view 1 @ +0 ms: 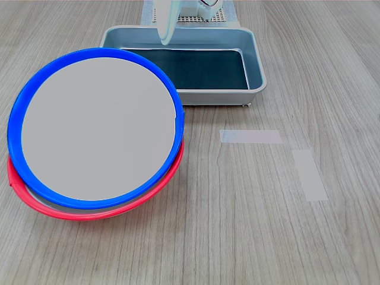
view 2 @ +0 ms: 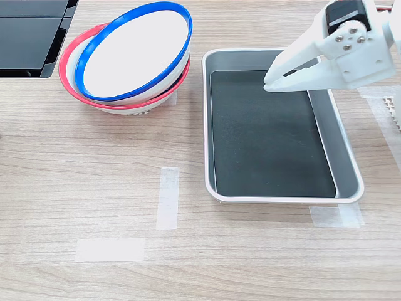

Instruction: Lift the stacked dish and set it down on the table.

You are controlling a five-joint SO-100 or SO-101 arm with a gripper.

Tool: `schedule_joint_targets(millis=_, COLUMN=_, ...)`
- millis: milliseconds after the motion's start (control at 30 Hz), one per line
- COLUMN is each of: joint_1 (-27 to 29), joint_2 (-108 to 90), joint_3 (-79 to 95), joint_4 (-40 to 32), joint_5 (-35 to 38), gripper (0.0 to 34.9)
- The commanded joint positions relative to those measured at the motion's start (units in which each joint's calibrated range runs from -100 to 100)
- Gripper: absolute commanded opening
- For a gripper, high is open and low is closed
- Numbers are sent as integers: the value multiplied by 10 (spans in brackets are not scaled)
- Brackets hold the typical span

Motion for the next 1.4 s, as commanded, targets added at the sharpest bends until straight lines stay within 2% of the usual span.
schedule_joint_targets(millis=0, joint_1=0, joint_2=-3, joint_3=0, joint_4=3, joint_5=0, gripper=3)
schedule_joint_targets(millis=1233, joint_1=0, joint_2=-3, joint_3=0, joint_4=3, joint_5=0, gripper=3)
schedule_joint_targets(millis=1367, joint_1=-42, joint_2=-4, joint_3=0, joint_4=4, joint_5=27, gripper=3)
